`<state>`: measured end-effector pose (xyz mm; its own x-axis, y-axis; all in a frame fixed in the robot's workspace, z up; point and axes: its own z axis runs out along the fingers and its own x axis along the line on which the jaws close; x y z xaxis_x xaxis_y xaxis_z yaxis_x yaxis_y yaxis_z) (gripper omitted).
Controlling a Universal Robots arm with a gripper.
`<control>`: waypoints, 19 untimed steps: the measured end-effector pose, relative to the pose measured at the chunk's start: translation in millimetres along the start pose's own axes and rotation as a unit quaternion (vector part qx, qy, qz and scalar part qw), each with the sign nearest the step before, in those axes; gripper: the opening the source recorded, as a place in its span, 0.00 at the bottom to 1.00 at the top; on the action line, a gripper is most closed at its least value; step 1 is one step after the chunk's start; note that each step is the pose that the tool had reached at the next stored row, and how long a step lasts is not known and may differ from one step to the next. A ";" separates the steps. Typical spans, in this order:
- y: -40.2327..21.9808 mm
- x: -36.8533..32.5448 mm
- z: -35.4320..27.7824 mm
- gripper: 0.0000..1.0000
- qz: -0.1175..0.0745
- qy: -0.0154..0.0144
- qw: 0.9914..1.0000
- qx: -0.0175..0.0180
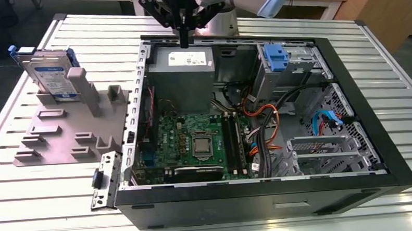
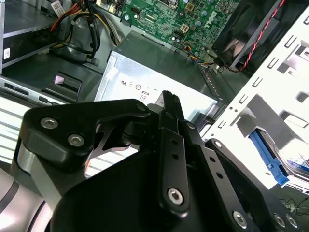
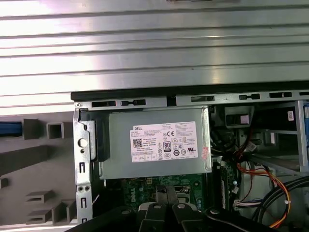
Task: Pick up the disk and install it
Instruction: 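Reach for the disk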
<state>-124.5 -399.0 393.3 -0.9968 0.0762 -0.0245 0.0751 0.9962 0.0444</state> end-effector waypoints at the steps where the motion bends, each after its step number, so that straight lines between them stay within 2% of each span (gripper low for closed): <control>1: -0.1 1.1 -0.1 0.11 0.000 0.000 1.000 0.000; 19: -0.3 5.2 -0.1 0.11 0.000 0.000 1.000 0.000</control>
<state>-129.7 -398.9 393.2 -0.9968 0.0763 -0.0245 0.0752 0.9962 0.0444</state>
